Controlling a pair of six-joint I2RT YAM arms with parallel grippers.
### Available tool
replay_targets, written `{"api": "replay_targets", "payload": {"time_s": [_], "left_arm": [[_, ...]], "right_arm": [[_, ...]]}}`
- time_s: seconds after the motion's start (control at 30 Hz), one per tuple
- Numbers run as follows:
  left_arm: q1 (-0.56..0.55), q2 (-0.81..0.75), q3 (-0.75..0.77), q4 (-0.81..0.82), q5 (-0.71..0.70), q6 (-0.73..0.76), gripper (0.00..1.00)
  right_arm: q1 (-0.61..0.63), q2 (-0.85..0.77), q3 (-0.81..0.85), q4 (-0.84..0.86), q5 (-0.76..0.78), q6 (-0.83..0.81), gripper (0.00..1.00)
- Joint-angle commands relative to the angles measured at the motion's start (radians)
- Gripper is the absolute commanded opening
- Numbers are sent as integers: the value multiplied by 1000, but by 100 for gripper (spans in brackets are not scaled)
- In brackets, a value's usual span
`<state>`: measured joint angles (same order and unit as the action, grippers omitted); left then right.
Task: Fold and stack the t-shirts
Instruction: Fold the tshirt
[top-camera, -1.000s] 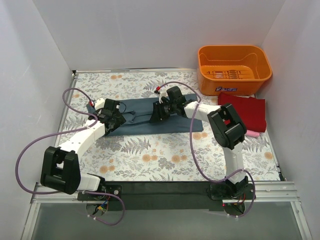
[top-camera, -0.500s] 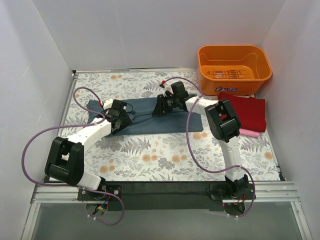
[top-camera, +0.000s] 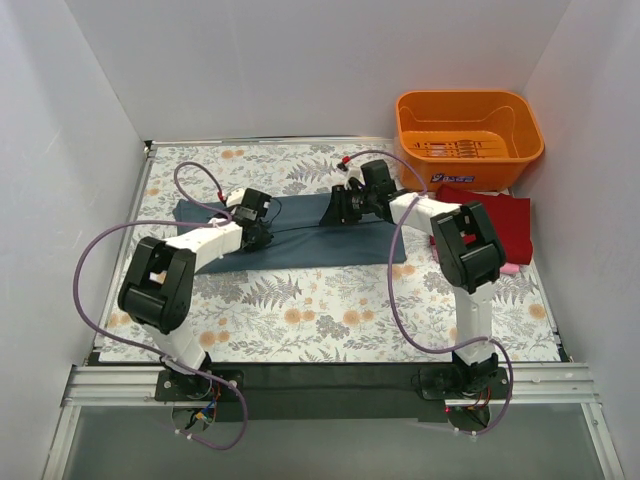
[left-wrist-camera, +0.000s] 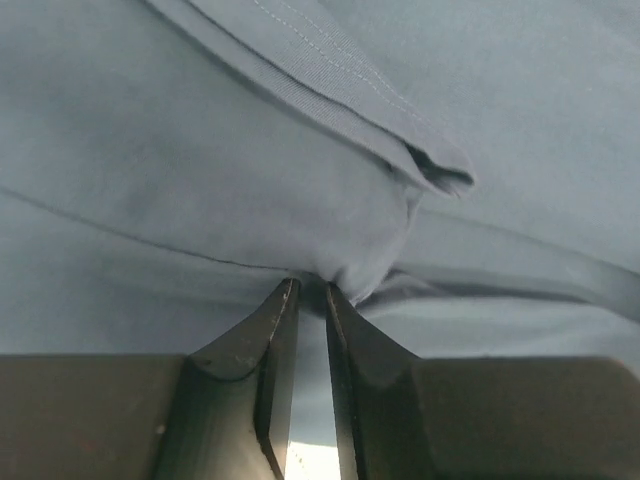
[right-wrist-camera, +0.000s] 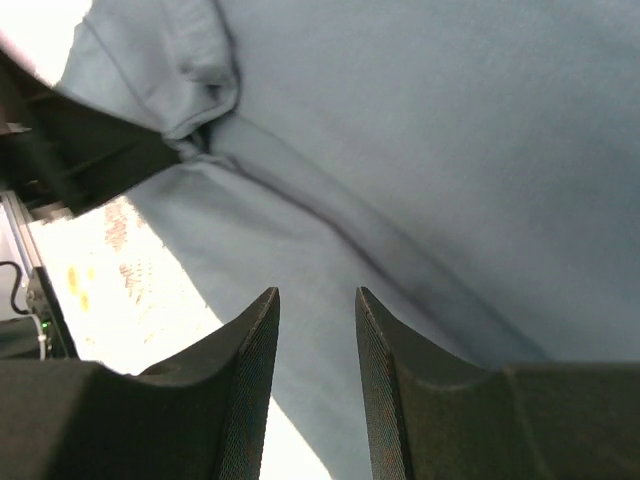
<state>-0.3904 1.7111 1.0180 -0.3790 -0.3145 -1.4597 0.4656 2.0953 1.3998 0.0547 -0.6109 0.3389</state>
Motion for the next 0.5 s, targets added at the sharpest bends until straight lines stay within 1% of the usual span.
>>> {"api": "replay_targets", "payload": {"time_s": [0.0,0.13,0.23,0.33,0.37,0.4,0.47], "left_arm": [[-10,36,48,23,-20,1,18],[-8,97,80,29,-50,9,18],[-10,134,108,20,-34,13,18],[-11,107,108,5,-21,2,24],[-13,50,94,6,-20,-1,27],[-15,20,87,6,-20,-4,32],[-13,-46,64,5,-23,-7,38]], "right_arm": [[-22,-119,-56,16,11,-24,37],[-33,-170,-105,7,19,-32,37],[-31,-190,-136,-16,36,-49,37],[-35,-219,-163,-52,62,-72,37],[-36,-231,-171,-53,74,-86,37],[-38,-254,-182,-84,97,-92,37],[-39,-276,-214,-93,114,-100,37]]}}
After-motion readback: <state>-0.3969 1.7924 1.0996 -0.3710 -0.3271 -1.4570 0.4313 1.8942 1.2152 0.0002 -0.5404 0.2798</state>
